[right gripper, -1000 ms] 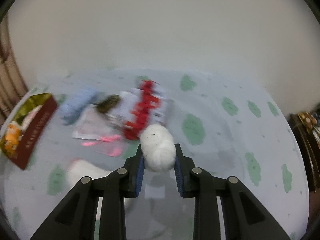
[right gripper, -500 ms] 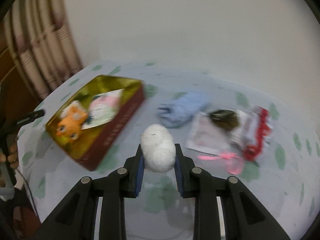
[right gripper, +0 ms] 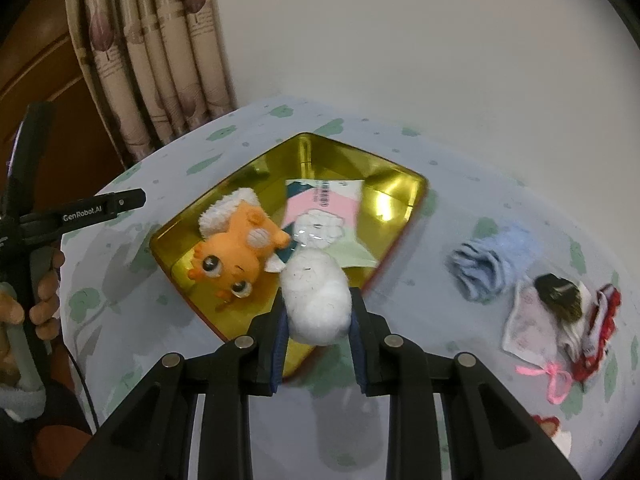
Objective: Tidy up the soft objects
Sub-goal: 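Carry the white pom-pom ball into the gold tin and open the right tool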
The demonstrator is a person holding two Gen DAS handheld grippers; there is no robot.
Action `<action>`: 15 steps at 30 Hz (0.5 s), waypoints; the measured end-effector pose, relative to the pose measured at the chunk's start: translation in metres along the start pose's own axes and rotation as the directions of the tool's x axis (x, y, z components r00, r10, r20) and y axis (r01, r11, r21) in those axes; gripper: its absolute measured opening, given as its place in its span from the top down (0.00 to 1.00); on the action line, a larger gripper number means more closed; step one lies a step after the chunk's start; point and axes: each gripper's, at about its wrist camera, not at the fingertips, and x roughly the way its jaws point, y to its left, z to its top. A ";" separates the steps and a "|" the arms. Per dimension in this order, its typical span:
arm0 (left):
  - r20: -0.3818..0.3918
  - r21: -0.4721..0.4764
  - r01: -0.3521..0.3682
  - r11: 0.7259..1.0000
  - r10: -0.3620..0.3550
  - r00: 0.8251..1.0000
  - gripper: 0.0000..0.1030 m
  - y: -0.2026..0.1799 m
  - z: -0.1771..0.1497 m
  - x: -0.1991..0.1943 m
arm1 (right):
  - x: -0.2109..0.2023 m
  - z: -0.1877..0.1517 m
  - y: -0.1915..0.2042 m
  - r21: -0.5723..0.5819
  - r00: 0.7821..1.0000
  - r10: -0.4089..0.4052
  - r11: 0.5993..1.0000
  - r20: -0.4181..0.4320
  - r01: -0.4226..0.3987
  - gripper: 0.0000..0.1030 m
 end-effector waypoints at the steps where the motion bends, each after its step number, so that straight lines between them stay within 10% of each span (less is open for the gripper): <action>1: -0.004 -0.015 -0.004 1.000 0.004 1.000 0.48 0.003 0.000 0.001 | 0.005 0.003 0.004 -0.005 1.000 0.004 1.000 -0.003 -0.004 0.76; 15: -0.035 -0.125 -0.008 0.992 0.003 0.999 0.48 0.026 0.003 0.007 | 0.044 0.016 0.023 -0.018 0.998 0.010 1.000 -0.055 -0.011 0.73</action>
